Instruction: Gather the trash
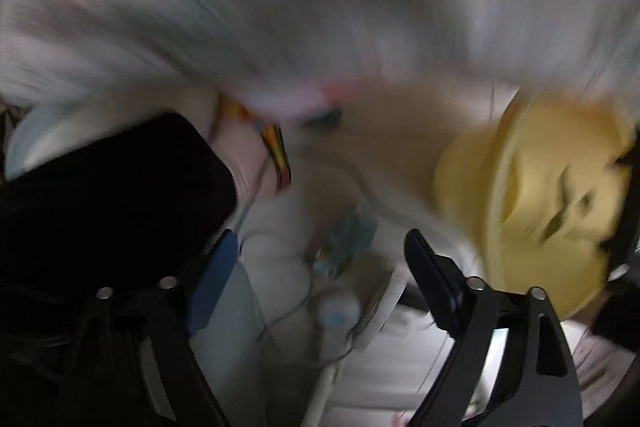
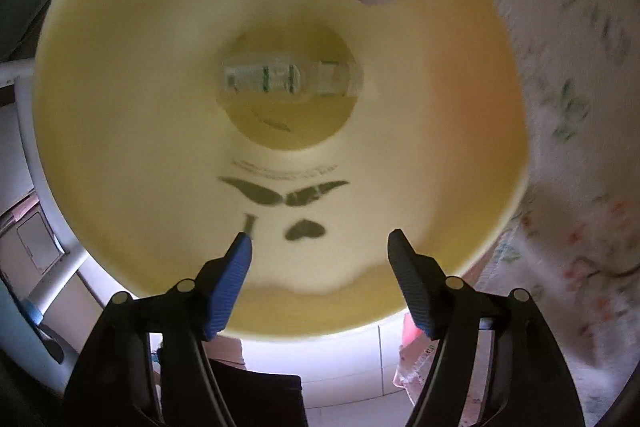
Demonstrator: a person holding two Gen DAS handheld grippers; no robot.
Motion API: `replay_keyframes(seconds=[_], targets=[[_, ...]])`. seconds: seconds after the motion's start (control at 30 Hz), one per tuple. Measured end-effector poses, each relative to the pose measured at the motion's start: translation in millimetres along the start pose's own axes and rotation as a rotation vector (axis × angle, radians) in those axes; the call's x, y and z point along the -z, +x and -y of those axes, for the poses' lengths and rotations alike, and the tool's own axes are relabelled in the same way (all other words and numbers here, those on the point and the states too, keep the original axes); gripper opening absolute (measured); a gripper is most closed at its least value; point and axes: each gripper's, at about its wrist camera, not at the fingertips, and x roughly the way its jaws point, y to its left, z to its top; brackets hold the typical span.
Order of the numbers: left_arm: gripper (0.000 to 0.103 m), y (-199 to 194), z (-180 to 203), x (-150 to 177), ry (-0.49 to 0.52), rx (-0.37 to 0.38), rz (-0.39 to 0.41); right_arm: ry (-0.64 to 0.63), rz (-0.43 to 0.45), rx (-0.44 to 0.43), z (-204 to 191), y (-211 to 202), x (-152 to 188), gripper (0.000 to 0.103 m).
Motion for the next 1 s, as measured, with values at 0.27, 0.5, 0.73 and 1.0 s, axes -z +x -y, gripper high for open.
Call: replay_keyframes(seconds=[0.27,0.5,0.73,1.0], targets=[[0.048,169.9,69.9,38.5,0.309,-0.112,-0.405,-0.028,-0.024,-0.022,-2.3,3.8,-8.7,0.071],[0.048,191.5,67.1,25.5,0.383,-0.175,-0.213,-0.039,0.011,-0.073,-16.8,-0.4,-23.1,0.074],[0.077,226.9,73.9,32.9,0.426,-0.238,-0.148,-0.048,0.026,-0.126,-27.0,-0.7,-43.1,0.080],[0.096,232.7,56.2,31.4,0.408,-0.246,-0.103,-0.043,0.033,-0.182,-33.4,-4.7,-65.6,0.080]])
